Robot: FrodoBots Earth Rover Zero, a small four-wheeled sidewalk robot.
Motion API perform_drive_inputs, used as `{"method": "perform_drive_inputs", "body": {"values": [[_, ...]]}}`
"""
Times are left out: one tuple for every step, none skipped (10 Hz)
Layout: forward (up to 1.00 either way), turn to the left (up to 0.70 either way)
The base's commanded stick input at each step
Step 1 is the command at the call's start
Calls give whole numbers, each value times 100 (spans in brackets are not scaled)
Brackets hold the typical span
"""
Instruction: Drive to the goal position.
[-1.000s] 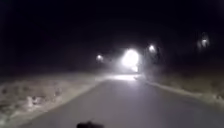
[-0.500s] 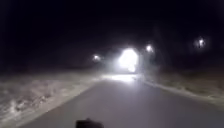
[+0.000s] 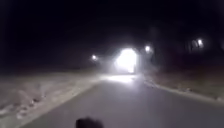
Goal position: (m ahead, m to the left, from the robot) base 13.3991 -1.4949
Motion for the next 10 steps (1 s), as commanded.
{"method": "perform_drive_inputs", "body": {"values": [[100,0],[100,0],[100,1],[100,2],[100,3],[100,3],[100,6],[100,5],[100,4],[100,4]]}}
